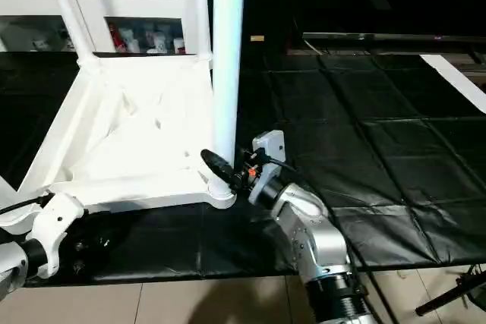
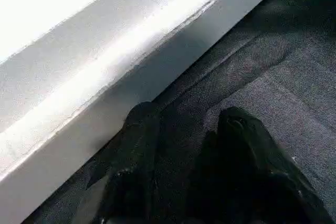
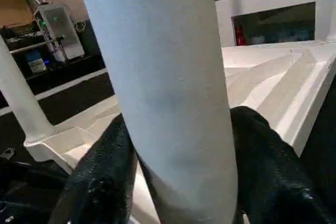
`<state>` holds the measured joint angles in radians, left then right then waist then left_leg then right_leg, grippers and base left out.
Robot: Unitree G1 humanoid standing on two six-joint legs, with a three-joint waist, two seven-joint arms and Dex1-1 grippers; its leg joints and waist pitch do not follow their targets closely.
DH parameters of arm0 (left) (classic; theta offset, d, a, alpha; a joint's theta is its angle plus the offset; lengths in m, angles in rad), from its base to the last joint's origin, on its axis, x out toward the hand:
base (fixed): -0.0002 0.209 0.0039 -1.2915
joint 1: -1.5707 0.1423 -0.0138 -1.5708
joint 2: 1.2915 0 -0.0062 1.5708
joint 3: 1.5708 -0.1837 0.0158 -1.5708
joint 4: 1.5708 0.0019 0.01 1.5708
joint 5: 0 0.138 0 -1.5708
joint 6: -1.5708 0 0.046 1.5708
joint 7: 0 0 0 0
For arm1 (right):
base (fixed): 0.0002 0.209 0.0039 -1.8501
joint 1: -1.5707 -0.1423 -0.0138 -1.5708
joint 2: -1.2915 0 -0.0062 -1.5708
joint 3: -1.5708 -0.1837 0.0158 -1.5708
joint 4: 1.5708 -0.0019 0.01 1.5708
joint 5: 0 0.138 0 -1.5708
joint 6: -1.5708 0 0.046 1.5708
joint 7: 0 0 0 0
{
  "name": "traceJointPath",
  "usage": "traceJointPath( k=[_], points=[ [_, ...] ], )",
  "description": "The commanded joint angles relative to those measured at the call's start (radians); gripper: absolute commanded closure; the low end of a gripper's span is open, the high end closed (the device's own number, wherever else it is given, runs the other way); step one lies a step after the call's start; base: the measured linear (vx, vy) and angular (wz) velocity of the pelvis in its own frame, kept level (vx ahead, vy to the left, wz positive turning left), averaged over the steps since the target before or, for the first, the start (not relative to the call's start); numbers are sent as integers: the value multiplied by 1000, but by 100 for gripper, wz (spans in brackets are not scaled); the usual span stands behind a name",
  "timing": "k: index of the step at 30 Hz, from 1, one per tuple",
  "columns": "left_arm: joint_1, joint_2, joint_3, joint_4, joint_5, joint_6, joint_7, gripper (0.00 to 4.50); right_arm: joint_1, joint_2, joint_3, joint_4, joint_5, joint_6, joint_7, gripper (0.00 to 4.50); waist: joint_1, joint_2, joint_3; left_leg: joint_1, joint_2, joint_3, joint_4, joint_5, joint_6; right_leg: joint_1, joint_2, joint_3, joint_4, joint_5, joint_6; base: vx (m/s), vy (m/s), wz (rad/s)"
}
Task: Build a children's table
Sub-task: Flip table
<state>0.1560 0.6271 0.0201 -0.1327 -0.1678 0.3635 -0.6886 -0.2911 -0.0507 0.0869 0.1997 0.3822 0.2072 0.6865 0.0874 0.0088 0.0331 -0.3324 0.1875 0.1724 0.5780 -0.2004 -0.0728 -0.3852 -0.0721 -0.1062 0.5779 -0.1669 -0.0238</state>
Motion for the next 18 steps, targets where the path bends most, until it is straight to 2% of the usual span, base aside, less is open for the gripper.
traceJointPath(
  k=[1,14,15,16,18],
  points=[
    [-16,-2,-17,15,14,-17,4,239,-19,-2,-5,-7,3,6,3,231,-3,15,-36,0,46,-23,-86,-331,1,28,-75,65,-73,-392,-107,0,0,0],
    [-78,-24,-49,96,45,-65,1,239,8,-12,-14,-55,10,14,-4,246,1,13,-38,4,46,-23,-86,-339,-6,27,-76,67,-75,-388,-104,0,0,0],
    [-87,-28,-52,105,47,-70,3,239,15,-15,-18,-67,11,18,-7,246,0,19,-37,4,46,-23,-86,-340,-7,26,-74,67,-76,-388,-102,0,0,0],
    [-106,-34,-57,120,51,-80,7,239,31,-22,-29,-95,14,25,-16,246,3,15,-40,6,47,-22,-85,-332,-8,26,-74,67,-74,-366,-105,0,0,0],
    [-107,-35,-58,121,51,-81,7,239,33,-22,-30,-96,15,26,-17,246,7,15,-39,8,47,-20,-84,-327,-8,24,-73,69,-73,-354,-108,0,0,0]
  ],
)
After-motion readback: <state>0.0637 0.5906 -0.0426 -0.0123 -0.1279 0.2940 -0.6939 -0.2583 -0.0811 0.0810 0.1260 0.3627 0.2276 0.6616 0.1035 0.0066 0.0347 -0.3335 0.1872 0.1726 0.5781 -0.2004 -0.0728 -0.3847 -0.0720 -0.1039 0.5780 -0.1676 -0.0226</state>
